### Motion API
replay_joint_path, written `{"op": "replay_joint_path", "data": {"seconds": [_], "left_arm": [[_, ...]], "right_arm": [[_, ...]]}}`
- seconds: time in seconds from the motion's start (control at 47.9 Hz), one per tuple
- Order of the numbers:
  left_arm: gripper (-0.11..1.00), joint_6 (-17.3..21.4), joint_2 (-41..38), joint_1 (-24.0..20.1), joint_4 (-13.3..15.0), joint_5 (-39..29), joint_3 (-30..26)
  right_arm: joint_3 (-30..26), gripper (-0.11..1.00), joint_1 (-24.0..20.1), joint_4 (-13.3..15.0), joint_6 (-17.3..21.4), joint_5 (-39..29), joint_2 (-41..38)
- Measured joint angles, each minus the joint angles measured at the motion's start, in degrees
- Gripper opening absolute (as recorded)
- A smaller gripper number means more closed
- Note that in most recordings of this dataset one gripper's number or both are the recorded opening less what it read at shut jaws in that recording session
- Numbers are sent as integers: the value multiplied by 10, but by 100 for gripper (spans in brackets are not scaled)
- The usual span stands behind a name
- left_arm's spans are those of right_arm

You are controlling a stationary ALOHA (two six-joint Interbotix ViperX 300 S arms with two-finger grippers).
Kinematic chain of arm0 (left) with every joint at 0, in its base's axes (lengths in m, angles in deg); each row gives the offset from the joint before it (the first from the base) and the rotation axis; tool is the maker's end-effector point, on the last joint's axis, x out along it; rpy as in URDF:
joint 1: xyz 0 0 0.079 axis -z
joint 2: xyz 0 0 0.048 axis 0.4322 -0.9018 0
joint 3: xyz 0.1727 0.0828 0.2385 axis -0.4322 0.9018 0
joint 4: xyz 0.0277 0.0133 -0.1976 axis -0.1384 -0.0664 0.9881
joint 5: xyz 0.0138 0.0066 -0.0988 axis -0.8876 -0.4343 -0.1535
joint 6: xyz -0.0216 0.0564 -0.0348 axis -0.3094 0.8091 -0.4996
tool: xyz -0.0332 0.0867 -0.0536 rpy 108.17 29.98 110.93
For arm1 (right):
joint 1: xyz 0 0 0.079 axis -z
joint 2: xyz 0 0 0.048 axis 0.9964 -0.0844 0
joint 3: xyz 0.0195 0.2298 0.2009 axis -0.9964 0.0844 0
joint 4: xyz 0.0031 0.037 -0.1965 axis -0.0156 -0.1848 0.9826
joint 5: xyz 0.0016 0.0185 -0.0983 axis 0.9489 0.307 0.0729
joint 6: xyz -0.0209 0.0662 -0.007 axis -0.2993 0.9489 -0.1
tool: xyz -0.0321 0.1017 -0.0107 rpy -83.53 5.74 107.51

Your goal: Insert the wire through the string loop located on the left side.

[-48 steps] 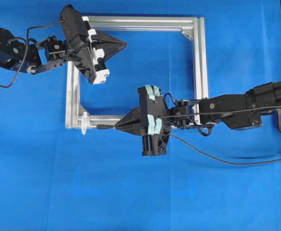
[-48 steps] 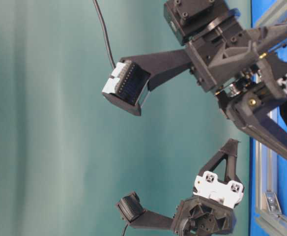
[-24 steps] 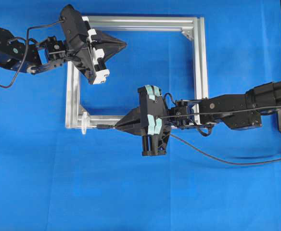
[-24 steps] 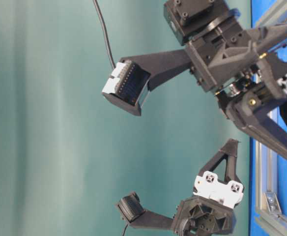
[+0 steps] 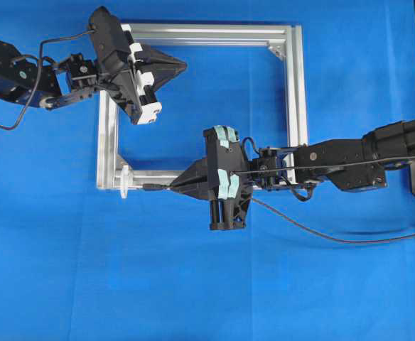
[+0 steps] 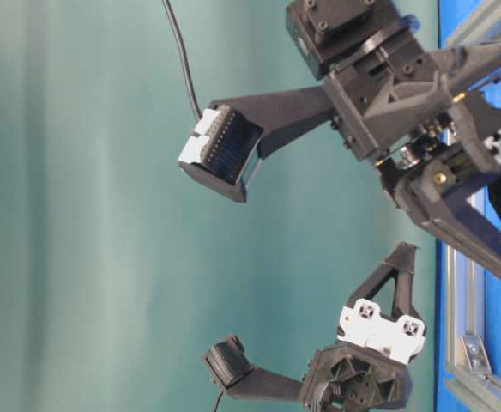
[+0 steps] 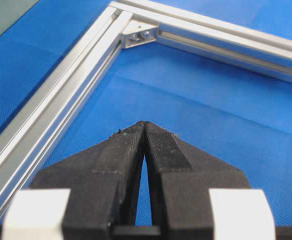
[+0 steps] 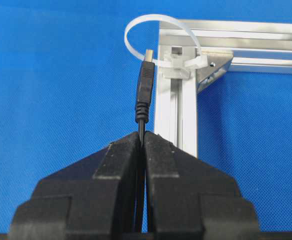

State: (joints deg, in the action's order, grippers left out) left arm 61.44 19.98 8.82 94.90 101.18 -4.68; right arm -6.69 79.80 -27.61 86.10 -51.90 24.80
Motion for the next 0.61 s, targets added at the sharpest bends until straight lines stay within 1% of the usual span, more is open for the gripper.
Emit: {"op": "replay_joint_path", "data": {"seconds": [0.46,0.606], "left_arm": [[0,0,0,0,0,0,0],[0,0,-1,0,0,0,0]], "right_arm": [[0,-4,0,0,0,0,-1],[-11,-4,2,0,0,0,-11]]}}
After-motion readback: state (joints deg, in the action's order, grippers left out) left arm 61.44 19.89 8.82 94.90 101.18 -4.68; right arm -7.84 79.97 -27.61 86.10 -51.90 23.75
